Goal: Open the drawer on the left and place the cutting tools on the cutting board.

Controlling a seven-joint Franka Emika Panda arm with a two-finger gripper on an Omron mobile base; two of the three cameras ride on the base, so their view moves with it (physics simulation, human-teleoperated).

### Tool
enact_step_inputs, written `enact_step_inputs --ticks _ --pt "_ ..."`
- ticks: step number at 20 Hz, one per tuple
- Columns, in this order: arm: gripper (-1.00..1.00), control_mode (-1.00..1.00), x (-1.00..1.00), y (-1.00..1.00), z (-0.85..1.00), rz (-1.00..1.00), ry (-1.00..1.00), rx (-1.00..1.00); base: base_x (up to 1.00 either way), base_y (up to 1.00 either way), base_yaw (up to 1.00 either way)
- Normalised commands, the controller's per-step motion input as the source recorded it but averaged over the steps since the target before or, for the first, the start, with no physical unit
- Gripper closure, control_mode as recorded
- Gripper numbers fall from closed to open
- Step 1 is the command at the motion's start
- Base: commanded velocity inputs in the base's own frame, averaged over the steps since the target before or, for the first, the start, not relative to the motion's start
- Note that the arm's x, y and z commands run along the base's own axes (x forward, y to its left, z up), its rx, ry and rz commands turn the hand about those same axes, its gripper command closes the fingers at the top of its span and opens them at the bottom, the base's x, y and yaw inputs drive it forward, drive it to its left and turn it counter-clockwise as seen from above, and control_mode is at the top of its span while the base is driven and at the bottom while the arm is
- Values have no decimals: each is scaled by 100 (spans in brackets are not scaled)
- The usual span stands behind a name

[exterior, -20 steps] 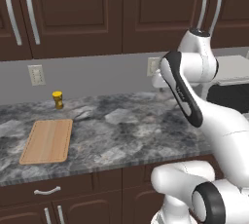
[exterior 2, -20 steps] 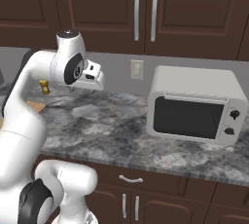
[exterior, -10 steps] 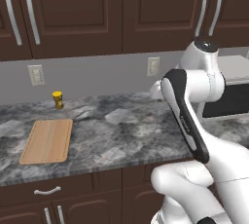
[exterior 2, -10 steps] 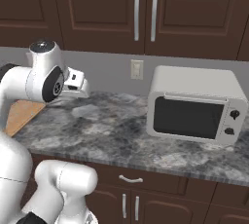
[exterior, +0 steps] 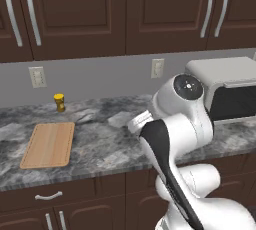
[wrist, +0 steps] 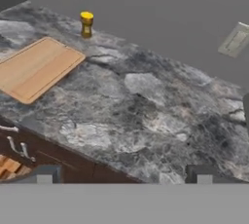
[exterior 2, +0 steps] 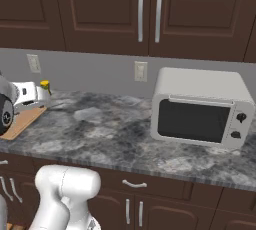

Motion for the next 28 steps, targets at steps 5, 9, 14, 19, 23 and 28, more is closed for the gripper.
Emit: enact_step_inputs --ticks 5,9,14,19,23,28 --pt "-100 -100 -50 57 0 27 -35 -16 0 0 0" --pt "-100 -100 -49 46 0 22 -38 -16 0 0 0" --pt "-100 -100 -42 47 -2 19 -28 -16 0 0 0" --pt "-100 -100 -24 44 -15 16 -14 -13 0 0 0" --pt "-100 -100 -6 4 -34 9 -11 -8 0 0 0" --pt "-100 -100 0 1 -41 2 -3 -9 0 0 0"
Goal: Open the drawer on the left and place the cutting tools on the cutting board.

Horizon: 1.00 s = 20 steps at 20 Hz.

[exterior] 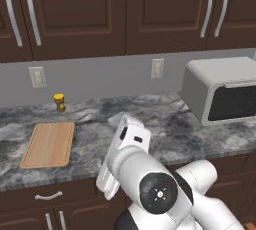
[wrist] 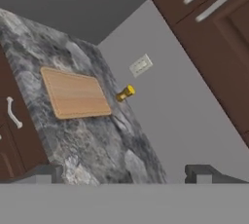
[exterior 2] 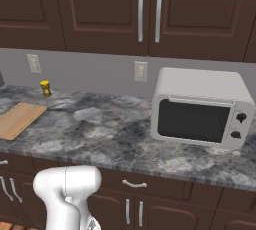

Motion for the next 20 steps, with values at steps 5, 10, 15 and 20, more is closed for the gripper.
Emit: enact_step_inputs --ticks 5,10,15,20 --pt "-100 -100 -1 18 -46 0 0 -11 0 0 0" --pt "-100 -100 -3 21 -42 0 -1 -10 0 0 0" --pt "-100 -100 0 8 -34 0 -3 -7 0 0 0" --pt "-100 -100 0 9 -30 0 -3 -7 0 0 0"
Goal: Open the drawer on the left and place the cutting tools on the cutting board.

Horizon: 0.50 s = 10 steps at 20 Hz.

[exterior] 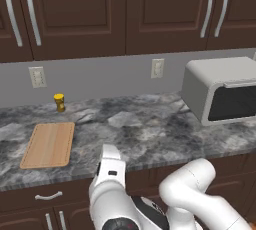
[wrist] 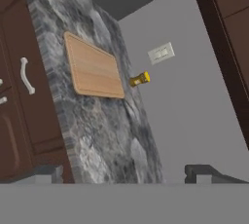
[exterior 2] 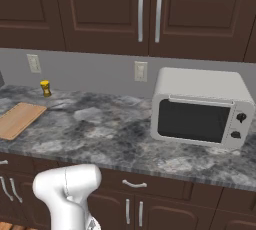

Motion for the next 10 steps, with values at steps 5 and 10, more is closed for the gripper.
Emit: enact_step_inputs --ticks 5,10 --pt "-100 -100 0 7 -30 0 -3 -6 0 0 0" --pt "-100 -100 0 12 -24 0 -4 -5 0 0 0"
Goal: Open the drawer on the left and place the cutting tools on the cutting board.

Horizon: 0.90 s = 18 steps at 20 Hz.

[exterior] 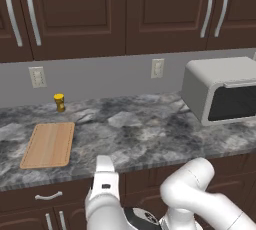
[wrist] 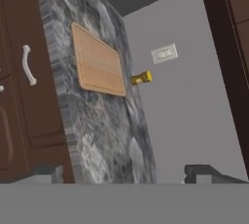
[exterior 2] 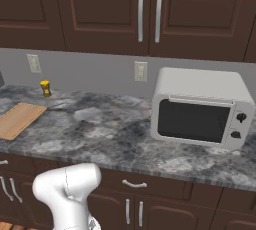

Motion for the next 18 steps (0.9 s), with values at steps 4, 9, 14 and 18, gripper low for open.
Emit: enact_step_inputs --ticks 4,9,14,18 --pt "-100 -100 0 16 -26 0 -7 -2 0 0 0" --pt "-100 -100 0 28 -46 0 -1 -1 0 0 0" --pt "-100 -100 0 43 -51 0 -2 -6 0 0 0" --pt "-100 -100 21 37 -73 0 -4 -10 0 0 0"
